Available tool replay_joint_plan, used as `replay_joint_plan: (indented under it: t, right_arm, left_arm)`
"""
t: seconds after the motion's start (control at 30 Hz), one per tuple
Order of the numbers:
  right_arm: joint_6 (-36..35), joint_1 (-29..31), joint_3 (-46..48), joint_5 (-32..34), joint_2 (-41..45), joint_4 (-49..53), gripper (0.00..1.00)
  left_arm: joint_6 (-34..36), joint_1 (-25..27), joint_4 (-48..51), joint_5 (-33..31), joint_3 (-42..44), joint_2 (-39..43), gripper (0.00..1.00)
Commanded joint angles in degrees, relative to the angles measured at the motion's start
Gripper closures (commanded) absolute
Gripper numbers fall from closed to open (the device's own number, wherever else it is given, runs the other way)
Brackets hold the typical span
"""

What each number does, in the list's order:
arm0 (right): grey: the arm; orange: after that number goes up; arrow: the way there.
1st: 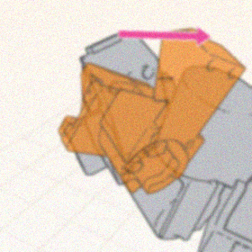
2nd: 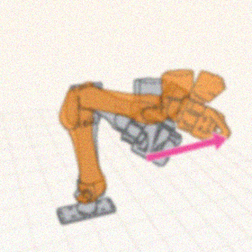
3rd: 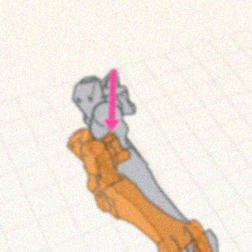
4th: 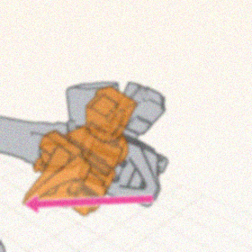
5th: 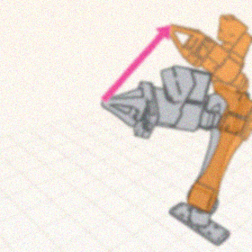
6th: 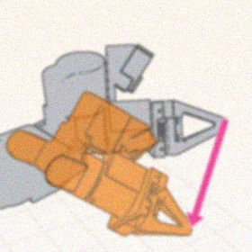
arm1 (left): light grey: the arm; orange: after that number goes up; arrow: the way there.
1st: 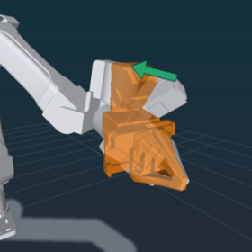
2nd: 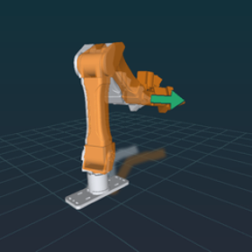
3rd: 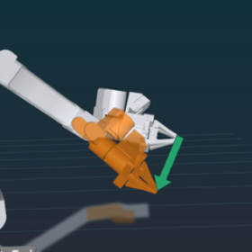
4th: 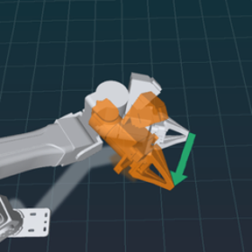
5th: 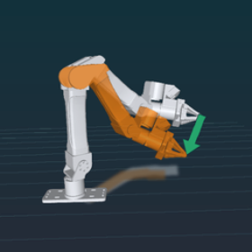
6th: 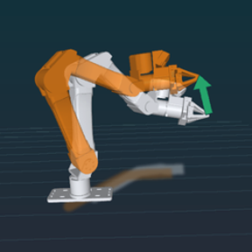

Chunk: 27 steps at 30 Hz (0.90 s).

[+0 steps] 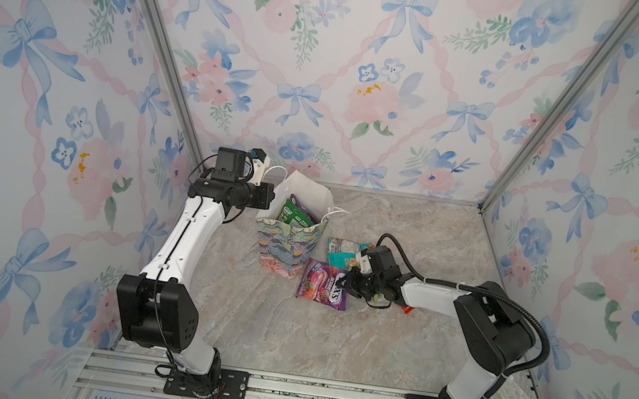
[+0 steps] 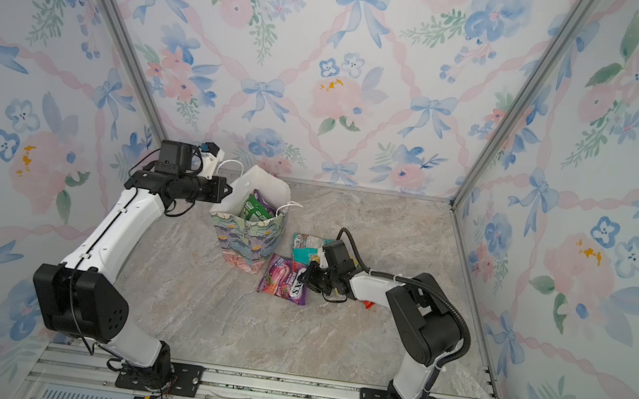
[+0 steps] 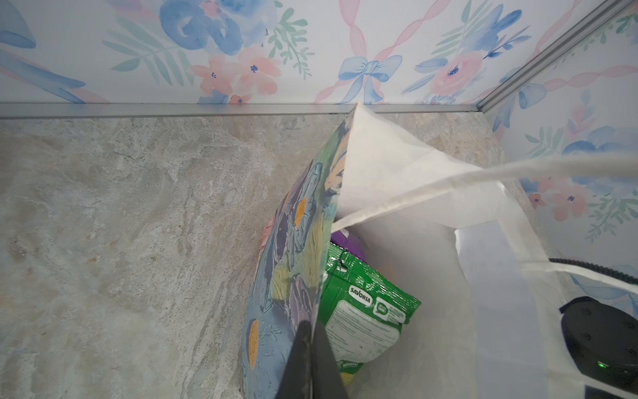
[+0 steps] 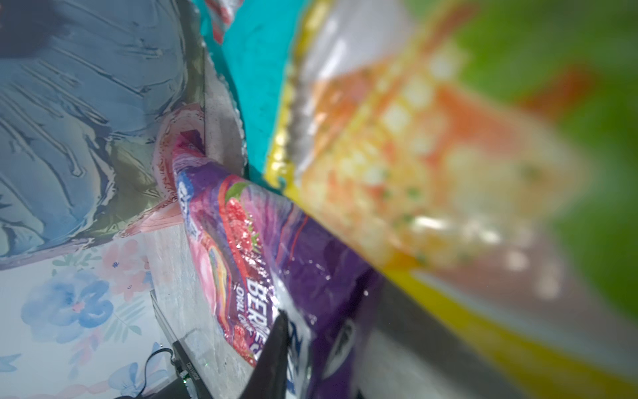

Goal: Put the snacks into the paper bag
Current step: 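Lift the purple FOX'S bag with the right gripper and carry it toward the paper bag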

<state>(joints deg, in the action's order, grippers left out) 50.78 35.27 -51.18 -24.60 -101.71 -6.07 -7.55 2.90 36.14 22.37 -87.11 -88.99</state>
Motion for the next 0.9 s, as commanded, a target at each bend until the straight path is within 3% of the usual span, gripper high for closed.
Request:
replay_joint_plan:
  t: [0.0, 0.5, 0.87]
  right_arm:
    - [-4.75, 0.97, -3.46, 2.56, 3.09, 6.01, 0.89]
    - [-22.02, 0.69, -21.11, 4.92, 11.69, 27.9, 0.96]
    - [-30.21, -4.59, -32.75, 13.15, 14.26, 38.14, 0.97]
  left_arm:
    - [0.96, -0.48, 0.86, 0.47, 0.64, 0.42, 1.0]
    - [0.95, -0.48, 0.86, 0.48, 0.63, 0.58, 1.0]
    - [0.92, -0.44, 0.86, 0.74, 0.71, 0.59, 1.0]
